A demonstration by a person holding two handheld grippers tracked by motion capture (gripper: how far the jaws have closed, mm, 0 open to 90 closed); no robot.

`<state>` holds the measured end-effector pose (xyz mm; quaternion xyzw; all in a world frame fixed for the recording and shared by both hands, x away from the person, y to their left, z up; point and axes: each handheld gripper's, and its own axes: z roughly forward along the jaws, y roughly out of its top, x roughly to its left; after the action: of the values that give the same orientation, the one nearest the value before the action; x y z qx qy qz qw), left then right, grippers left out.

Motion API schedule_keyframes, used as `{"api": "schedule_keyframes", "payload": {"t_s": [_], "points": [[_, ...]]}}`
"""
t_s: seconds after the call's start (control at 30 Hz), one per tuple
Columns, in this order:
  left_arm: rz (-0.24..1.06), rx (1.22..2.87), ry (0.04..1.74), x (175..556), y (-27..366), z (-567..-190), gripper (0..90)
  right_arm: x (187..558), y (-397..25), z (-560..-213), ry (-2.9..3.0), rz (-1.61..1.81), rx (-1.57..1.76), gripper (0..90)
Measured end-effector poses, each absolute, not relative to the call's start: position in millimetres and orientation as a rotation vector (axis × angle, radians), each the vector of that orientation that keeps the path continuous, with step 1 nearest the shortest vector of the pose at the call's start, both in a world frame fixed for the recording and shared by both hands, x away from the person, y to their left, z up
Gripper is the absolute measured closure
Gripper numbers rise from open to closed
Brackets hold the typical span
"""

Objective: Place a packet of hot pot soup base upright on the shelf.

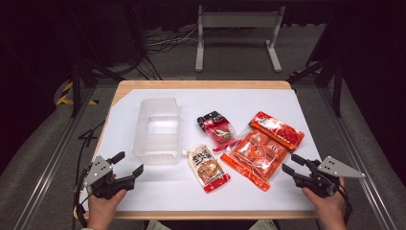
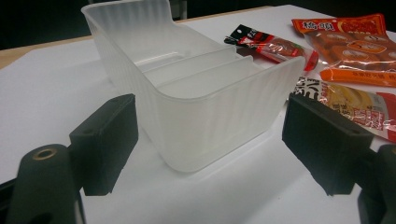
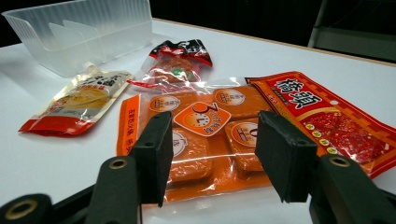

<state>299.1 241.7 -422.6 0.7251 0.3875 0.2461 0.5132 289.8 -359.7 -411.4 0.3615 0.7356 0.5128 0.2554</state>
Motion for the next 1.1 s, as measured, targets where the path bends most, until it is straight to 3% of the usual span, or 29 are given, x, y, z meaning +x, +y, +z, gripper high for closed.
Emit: {"api": "schedule_keyframes", "payload": {"t_s": [0.5,1.1], "points": [[0.649,1.738,0.936,316,246,-419,19.5,296,-359,-406,1.975,1.402,1.004,42.6],[0.561,1.637,0.957,330,263,-419,17.6,333,-381,-384,1.858,1.389,1.102,36.1]]}}
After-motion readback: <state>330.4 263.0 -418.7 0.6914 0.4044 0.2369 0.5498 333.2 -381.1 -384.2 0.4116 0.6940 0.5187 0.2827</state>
